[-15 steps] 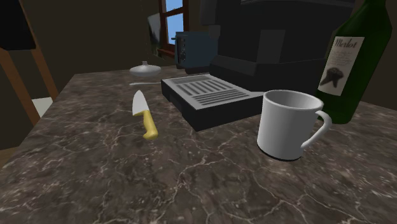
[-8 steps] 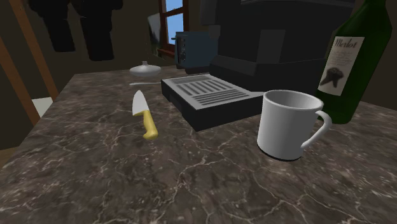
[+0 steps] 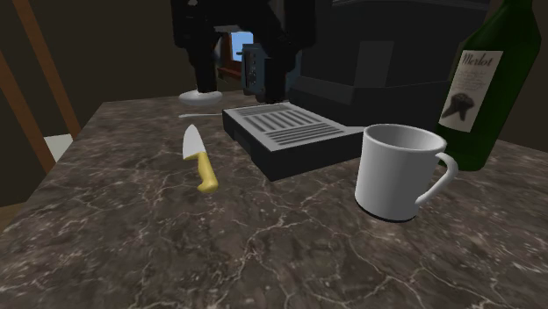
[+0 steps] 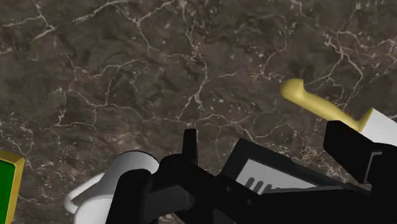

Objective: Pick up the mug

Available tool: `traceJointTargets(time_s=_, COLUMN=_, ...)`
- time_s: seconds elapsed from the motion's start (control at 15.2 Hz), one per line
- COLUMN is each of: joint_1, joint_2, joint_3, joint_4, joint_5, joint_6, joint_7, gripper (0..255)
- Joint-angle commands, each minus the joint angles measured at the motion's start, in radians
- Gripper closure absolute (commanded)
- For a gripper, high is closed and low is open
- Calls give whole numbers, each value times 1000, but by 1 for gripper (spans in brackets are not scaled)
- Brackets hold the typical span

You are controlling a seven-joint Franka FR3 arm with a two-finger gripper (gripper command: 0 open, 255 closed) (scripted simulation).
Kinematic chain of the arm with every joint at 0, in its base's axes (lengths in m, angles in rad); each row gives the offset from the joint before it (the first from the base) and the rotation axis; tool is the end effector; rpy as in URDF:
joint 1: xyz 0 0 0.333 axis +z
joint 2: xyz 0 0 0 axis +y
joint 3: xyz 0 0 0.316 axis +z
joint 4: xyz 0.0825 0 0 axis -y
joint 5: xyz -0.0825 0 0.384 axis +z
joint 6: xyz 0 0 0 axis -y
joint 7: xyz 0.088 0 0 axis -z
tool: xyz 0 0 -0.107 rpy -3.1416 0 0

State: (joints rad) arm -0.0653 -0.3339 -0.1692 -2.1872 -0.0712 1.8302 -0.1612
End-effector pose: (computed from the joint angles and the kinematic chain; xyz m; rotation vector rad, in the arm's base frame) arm 0.4375 -0.1168 0.5194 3.1326 -0.0692 -0.0455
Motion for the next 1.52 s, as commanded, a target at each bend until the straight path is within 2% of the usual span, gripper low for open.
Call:
traceJointTargets(time_s=0.0, joint_1=-6, joint_2=69, joint_3=-14, joint_4=49, joint_5=-5, joint_6=20, joint_7=-17, gripper=0)
traceJointTargets(time_s=0.73, joint_1=-59, joint_2=487, joint_3=-81, joint_4=450, joint_5=24, joint_6=37, joint_7=-126, gripper=0)
traceJointTargets(time_s=1.25, joint_1=-61, joint_2=513, joint_3=-81, joint_4=381, joint_5=28, joint_6=132, joint_7=-124, gripper=0)
traceJointTargets(time_s=1.39, joint_1=-61, joint_2=513, joint_3=-81, joint_4=381, joint_5=28, joint_6=132, joint_7=-124, gripper=0)
traceJointTargets(time_s=1.45, joint_1=-62, joint_2=515, joint_3=-81, joint_4=383, joint_5=28, joint_6=132, joint_7=-125, gripper=255)
